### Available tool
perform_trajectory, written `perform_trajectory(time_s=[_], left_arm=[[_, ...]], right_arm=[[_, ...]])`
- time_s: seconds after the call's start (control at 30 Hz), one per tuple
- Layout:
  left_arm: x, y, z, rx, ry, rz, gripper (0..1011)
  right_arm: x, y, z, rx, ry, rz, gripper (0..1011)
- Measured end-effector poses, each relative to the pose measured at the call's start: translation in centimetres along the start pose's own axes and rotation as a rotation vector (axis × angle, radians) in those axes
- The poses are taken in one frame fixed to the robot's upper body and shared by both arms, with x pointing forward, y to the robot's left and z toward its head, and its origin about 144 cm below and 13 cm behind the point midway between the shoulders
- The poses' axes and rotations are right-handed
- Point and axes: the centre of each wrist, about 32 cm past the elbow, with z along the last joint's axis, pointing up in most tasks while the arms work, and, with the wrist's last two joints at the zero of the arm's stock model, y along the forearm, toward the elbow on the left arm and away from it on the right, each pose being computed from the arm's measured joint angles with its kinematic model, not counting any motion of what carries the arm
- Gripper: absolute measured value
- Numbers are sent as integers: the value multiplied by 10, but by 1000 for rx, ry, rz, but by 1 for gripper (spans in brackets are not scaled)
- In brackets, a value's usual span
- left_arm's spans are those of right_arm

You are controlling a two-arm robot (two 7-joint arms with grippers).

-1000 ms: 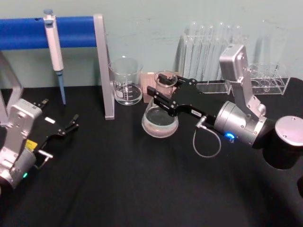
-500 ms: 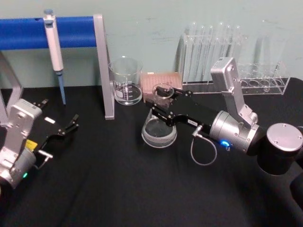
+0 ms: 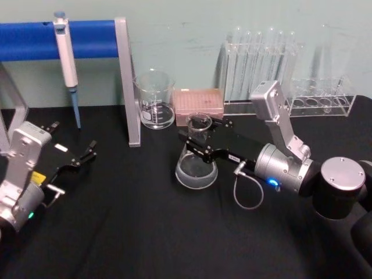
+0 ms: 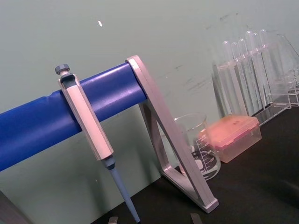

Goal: Grasp the erlenmeyer flask with one hand, shake it three times, then place it back.

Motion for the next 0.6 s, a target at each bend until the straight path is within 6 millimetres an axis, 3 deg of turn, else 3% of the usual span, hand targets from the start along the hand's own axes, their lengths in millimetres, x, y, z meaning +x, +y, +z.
perform_trajectory(time_s=[0.6], left_arm=[[0,0,0,0,0,0,1001]], right_arm=[[-2,3,-7,-26,1,-7,449]])
